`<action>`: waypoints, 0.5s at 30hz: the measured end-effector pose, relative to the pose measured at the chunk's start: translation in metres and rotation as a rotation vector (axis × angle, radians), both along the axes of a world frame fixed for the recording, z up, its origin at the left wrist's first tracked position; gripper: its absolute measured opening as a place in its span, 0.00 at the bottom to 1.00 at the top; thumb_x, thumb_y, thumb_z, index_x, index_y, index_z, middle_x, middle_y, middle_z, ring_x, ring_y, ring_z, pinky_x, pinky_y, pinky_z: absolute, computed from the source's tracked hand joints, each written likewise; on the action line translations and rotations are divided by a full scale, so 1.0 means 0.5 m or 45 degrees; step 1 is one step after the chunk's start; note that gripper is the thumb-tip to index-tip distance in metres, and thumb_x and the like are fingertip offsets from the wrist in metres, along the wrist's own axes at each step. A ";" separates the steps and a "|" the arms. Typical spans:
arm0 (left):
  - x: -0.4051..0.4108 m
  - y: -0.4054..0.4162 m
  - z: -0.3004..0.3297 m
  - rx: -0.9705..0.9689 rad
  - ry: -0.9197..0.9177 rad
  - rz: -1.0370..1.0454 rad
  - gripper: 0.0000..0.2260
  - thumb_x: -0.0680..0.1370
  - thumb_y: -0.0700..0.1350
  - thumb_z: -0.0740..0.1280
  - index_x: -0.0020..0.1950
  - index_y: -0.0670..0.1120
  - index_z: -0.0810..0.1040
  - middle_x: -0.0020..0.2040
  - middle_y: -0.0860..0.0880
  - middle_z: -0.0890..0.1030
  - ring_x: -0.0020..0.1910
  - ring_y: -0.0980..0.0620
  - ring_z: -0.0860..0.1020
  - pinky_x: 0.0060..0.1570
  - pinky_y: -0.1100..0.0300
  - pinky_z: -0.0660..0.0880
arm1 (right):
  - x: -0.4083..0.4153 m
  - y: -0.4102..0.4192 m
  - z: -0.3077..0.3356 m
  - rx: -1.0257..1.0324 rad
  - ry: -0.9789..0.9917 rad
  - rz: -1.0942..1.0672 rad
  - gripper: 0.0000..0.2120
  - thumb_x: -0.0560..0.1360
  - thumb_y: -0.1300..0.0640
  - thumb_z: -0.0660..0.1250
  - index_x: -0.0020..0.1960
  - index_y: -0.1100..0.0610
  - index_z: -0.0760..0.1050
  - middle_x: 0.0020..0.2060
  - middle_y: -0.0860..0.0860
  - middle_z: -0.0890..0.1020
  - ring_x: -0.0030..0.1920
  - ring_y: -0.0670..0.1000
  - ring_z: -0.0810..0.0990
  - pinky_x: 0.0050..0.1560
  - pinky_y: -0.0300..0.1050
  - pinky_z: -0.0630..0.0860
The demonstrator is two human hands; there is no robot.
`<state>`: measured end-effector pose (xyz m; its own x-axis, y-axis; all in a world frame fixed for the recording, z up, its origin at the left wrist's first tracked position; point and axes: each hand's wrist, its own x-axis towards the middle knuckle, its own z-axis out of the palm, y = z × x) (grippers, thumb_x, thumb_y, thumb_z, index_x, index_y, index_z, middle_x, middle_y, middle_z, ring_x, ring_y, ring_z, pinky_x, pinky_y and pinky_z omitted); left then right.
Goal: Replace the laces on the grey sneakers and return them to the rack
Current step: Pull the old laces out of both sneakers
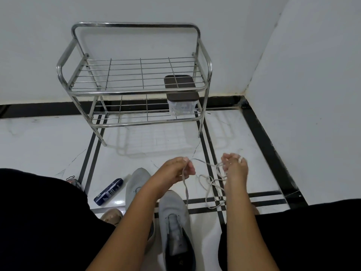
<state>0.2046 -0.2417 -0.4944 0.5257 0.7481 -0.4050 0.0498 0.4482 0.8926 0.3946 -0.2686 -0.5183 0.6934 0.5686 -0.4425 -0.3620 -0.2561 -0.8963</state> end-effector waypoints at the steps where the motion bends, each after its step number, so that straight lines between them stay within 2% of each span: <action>1: 0.005 0.003 0.007 -0.013 -0.069 0.063 0.12 0.83 0.46 0.58 0.45 0.45 0.78 0.44 0.47 0.82 0.48 0.51 0.81 0.60 0.54 0.74 | -0.018 -0.003 -0.018 -0.055 0.023 0.072 0.10 0.82 0.57 0.56 0.47 0.54 0.75 0.49 0.53 0.83 0.48 0.51 0.82 0.44 0.45 0.77; 4: 0.013 0.012 0.029 -0.049 -0.214 0.286 0.10 0.82 0.43 0.60 0.50 0.43 0.80 0.48 0.47 0.84 0.49 0.51 0.82 0.58 0.57 0.76 | -0.101 -0.020 -0.038 -0.028 0.348 0.441 0.12 0.82 0.56 0.55 0.45 0.57 0.74 0.47 0.59 0.83 0.42 0.53 0.81 0.43 0.46 0.74; 7: -0.010 0.033 0.026 -0.106 -0.293 0.528 0.09 0.82 0.42 0.60 0.53 0.41 0.79 0.51 0.45 0.84 0.52 0.51 0.82 0.55 0.59 0.76 | -0.171 -0.042 -0.033 0.065 0.768 0.932 0.22 0.81 0.42 0.56 0.43 0.58 0.76 0.40 0.60 0.82 0.41 0.57 0.81 0.46 0.48 0.74; 9: -0.037 0.045 0.019 -0.149 -0.343 0.656 0.09 0.82 0.42 0.60 0.55 0.41 0.78 0.53 0.45 0.83 0.53 0.51 0.82 0.54 0.59 0.76 | -0.185 -0.046 -0.037 0.055 0.739 1.185 0.20 0.76 0.40 0.65 0.48 0.59 0.78 0.39 0.57 0.82 0.38 0.54 0.80 0.43 0.45 0.73; 11: -0.060 0.052 0.015 -0.198 -0.386 0.777 0.09 0.82 0.41 0.60 0.55 0.40 0.78 0.51 0.45 0.83 0.52 0.50 0.82 0.54 0.58 0.76 | -0.183 -0.045 -0.033 0.053 0.590 1.346 0.16 0.72 0.48 0.72 0.51 0.60 0.78 0.39 0.54 0.82 0.31 0.49 0.76 0.37 0.40 0.70; 13: -0.080 0.056 0.013 -0.272 -0.409 0.899 0.09 0.83 0.41 0.58 0.54 0.40 0.77 0.51 0.44 0.82 0.50 0.50 0.82 0.52 0.58 0.77 | -0.173 -0.039 -0.030 0.029 0.510 1.355 0.09 0.74 0.57 0.71 0.51 0.61 0.79 0.37 0.54 0.81 0.26 0.46 0.70 0.32 0.36 0.68; 15: -0.089 0.057 0.007 -0.308 -0.369 0.926 0.09 0.82 0.40 0.58 0.54 0.40 0.77 0.51 0.43 0.82 0.50 0.50 0.82 0.51 0.57 0.77 | -0.158 -0.032 -0.025 -0.019 0.340 1.316 0.08 0.76 0.58 0.69 0.52 0.61 0.80 0.37 0.53 0.82 0.27 0.45 0.70 0.32 0.35 0.67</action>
